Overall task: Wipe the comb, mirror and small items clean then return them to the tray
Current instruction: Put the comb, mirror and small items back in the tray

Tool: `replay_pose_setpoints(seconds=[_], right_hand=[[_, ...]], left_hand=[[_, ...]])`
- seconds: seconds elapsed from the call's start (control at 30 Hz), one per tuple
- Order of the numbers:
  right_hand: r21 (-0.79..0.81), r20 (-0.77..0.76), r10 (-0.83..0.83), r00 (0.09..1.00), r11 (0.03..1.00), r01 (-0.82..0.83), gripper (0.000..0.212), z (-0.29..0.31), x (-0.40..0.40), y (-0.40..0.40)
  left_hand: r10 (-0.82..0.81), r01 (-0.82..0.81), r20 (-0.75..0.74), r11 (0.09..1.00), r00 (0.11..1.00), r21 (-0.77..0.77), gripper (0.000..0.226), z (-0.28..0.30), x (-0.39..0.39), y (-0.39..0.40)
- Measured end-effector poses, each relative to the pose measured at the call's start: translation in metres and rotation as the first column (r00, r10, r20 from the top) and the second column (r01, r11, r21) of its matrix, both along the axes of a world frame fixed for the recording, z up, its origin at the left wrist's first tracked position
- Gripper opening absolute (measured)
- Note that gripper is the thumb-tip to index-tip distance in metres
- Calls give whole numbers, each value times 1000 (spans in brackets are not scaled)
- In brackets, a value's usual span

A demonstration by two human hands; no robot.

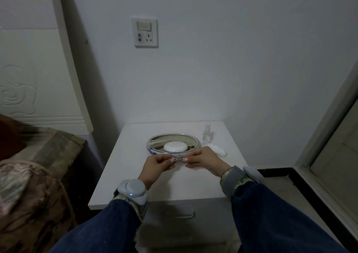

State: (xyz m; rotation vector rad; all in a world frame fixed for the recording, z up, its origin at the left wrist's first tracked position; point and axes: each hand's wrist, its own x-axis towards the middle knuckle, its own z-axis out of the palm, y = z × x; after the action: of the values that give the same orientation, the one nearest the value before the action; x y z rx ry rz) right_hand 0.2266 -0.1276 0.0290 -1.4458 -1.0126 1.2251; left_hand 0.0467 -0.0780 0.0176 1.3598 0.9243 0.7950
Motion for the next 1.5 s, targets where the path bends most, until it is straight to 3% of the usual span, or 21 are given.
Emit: replay_pose_setpoints(seconds=[0.13, 0.27, 0.33, 0.37, 0.47, 0.57, 0.83, 1.0, 1.07, 1.23, 1.37, 1.5], right_hand=[[65, 20, -96, 995, 993, 94, 19, 3, 4, 3], [154, 1, -333, 943, 932, 329, 11, 4, 14, 14], [216, 70, -439, 896, 883, 416, 6, 1, 16, 21], [251, 127, -479, 869, 863, 439, 14, 0, 16, 25], [329, 333, -510, 793, 851, 409, 11, -3, 10, 35], [364, 496, -503, 708, 861, 356, 11, -11, 7, 43], [245, 692, -402, 599, 912, 329, 25, -27, 8, 50], [200, 664, -357, 657, 932, 304, 35, -28, 12, 46], [217, 628, -350, 695, 936, 276, 20, -26, 13, 43], [301, 583, -362, 727, 928, 221, 6, -16, 10, 26], [161, 594, -146, 791, 985, 60, 6, -14, 9, 14], [-4, 636, 44, 771, 999, -53, 12, -23, 7, 5]], left_hand=[[-9, 9, 13, 1000, 1000, 1, 18, 0, 4, 4], [34, -34, -23, 999, 999, 13, 16, -4, 0, 9], [53, -53, -45, 999, 998, 8, 17, -6, -3, 12], [61, -61, -53, 998, 997, 2, 18, -7, -5, 13], [68, -68, -93, 998, 993, 5, 19, -11, -10, 17], [56, -55, -131, 998, 990, 6, 19, -13, -15, 19], [44, -43, -151, 999, 988, 9, 13, -20, -25, 24], [41, -43, -135, 999, 990, -9, 14, -20, -22, 21], [42, -43, -138, 999, 990, -4, 14, -19, -21, 21], [54, -51, -159, 998, 986, 21, 16, -18, -21, 17], [51, -51, -153, 999, 987, 4, 17, -16, -17, 15], [40, -40, -163, 999, 986, 0, 17, -15, -15, 12]])
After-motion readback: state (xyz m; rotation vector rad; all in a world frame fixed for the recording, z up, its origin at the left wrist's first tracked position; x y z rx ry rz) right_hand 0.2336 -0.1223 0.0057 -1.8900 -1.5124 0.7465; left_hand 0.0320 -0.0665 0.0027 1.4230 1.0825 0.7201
